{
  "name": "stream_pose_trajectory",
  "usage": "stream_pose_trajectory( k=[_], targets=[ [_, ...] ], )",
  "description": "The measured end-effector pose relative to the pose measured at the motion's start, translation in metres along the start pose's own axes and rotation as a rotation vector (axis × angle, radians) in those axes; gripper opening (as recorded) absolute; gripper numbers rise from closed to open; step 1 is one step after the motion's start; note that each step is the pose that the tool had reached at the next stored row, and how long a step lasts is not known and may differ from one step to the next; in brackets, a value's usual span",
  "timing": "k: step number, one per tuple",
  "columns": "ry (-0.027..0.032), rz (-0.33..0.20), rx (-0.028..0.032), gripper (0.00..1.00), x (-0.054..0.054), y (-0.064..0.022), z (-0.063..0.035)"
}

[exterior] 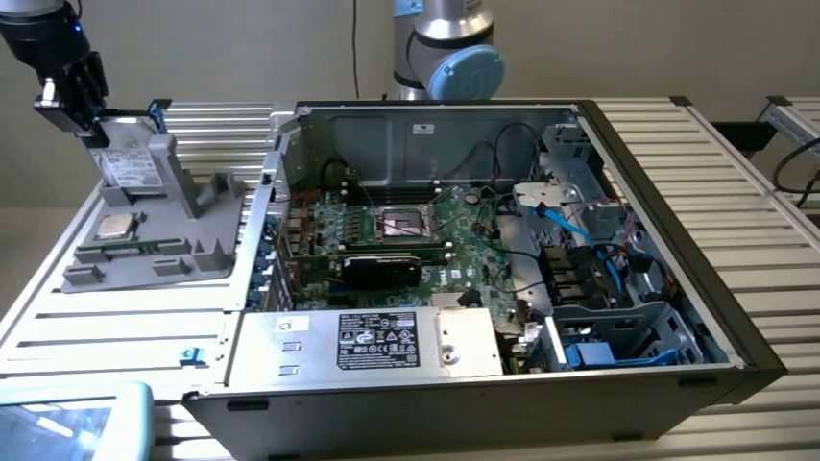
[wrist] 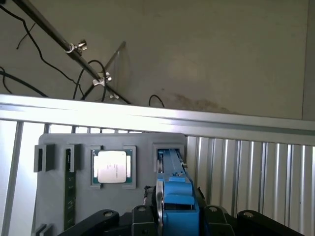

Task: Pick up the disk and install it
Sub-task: 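Pick up the disk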

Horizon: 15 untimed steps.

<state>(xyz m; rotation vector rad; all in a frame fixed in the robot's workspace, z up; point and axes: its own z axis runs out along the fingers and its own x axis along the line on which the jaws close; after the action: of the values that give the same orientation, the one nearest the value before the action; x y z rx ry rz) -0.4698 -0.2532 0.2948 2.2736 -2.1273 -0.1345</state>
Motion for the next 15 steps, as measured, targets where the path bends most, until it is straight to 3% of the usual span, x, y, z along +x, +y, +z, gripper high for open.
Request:
stream_pose_trajectory(
  k=[15],
  targets=[
    [0.0, 0.0, 0.0008, 0.37, -0.001, 0.0013, -0.0173]
  ],
)
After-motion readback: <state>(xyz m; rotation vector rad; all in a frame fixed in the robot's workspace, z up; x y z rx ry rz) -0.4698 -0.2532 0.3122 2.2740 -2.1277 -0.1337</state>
